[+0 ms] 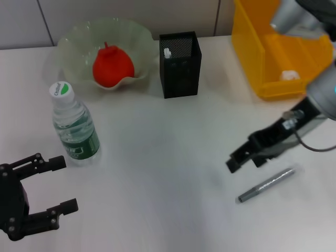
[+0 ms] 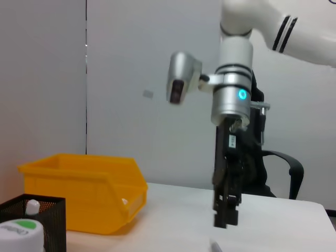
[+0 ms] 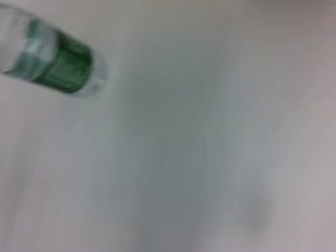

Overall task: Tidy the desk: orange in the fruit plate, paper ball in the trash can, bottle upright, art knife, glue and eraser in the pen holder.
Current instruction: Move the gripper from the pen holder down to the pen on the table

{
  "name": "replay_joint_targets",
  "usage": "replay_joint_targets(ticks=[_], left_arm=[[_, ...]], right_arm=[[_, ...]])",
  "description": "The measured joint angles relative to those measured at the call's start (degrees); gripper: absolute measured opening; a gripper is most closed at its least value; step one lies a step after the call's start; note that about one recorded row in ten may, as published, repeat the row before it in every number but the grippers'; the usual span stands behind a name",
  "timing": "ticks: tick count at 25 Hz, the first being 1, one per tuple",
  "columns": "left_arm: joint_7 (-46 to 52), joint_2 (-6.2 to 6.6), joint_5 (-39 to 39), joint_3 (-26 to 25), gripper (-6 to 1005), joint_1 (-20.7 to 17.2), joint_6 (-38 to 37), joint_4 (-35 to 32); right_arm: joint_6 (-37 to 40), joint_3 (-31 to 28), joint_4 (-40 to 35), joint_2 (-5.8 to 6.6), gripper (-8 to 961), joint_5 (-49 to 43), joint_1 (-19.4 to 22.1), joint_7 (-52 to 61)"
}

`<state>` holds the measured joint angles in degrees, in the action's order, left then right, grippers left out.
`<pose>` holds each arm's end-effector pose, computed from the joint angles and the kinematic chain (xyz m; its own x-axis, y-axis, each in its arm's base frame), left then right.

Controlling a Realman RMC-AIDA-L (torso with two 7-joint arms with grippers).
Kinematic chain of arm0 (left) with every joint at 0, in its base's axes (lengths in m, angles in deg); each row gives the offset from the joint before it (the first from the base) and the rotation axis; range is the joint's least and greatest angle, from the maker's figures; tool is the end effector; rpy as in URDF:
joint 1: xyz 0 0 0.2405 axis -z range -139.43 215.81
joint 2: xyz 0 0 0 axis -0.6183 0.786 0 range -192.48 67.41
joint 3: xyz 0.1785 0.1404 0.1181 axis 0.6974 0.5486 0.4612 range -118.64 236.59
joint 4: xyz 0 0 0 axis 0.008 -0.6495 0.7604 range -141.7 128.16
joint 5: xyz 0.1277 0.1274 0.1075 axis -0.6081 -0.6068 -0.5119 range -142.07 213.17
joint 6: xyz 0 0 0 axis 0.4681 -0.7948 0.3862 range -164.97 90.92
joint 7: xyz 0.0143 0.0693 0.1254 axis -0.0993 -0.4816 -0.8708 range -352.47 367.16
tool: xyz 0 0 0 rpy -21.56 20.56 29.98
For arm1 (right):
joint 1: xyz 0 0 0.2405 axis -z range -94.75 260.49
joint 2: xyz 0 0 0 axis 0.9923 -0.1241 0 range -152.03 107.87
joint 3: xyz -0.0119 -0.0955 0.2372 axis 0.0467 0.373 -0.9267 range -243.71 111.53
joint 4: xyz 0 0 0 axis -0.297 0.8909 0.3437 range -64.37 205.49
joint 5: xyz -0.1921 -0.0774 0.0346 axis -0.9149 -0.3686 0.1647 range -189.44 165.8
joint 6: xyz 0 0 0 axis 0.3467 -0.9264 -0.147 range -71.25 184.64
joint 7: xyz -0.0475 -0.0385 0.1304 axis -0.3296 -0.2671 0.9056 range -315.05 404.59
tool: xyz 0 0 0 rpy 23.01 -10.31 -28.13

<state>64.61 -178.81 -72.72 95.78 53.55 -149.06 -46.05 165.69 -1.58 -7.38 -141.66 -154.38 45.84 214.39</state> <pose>-0.3015 0.2293 0.0416 0.7768 0.0633 0.6266 0.2247 -0.9573 -0.1819 0.1727 0.3296 0.0314 0.3033 -0.9474 0.1017 -0.9087 -0.3197 -0.2683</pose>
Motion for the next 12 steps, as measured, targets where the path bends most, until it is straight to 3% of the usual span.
replay_joint_targets(ticks=[5, 12], left_arm=[[-0.6, 0.08, 0.0, -0.1, 785, 0.8, 0.0, -0.1], [-1.0, 0.08, -0.3, 0.3, 785, 2.0, 0.0, -0.1]], right_arm=[[4.0, -6.4, 4.2, 0.77, 728, -7.8, -0.1, -0.1], [9.6, -9.5, 3.7, 1.7, 727, -13.0, -1.4, -0.2]])
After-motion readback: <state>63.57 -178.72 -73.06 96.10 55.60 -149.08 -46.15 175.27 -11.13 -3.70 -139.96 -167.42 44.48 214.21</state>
